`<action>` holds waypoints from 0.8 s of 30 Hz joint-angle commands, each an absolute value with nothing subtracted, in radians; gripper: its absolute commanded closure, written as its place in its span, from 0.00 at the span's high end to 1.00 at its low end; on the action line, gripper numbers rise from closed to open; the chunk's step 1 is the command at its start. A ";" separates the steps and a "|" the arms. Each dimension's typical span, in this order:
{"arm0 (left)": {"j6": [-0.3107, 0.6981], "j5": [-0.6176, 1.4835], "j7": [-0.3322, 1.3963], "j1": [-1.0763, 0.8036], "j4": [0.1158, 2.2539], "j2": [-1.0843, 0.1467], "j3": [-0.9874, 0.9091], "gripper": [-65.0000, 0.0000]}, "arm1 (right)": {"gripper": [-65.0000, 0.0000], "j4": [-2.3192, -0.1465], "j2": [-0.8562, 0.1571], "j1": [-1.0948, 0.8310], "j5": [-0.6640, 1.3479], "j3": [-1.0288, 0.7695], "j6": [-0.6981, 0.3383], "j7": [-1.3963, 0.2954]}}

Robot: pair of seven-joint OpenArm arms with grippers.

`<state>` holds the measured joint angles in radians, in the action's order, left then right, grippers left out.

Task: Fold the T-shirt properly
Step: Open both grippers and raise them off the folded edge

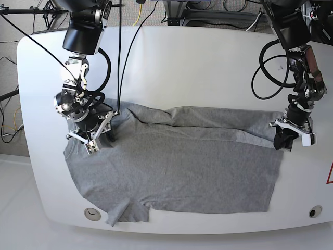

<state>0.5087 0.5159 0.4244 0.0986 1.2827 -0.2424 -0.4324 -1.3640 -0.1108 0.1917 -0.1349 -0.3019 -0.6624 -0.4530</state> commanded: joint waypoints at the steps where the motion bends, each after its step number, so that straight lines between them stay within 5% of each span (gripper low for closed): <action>1: 0.510 0.532 0.397 0.116 1.302 -0.260 -0.440 0.43 | 0.73 -1.379 -0.122 0.216 -0.134 -0.311 -0.647 -0.429; 4: 0.510 0.532 0.397 0.117 1.302 -0.260 -0.444 0.66 | 0.92 -1.379 -0.122 0.213 -0.134 -0.312 -0.613 -0.429; 7: 0.510 0.532 0.395 0.117 1.302 -0.260 -0.444 0.81 | 0.90 -1.377 -0.124 0.213 -0.134 -0.311 -0.572 -0.429; 24: 0.510 0.533 0.403 0.110 1.305 -0.328 -0.483 0.83 | 0.88 -1.484 -0.209 0.156 -0.134 -0.320 -0.559 -0.433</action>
<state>0.5060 0.5159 0.4252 0.0944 1.2839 -0.3012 -0.4595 -1.4448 -0.1886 0.1574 -0.1425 -0.3077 -0.5751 -0.4530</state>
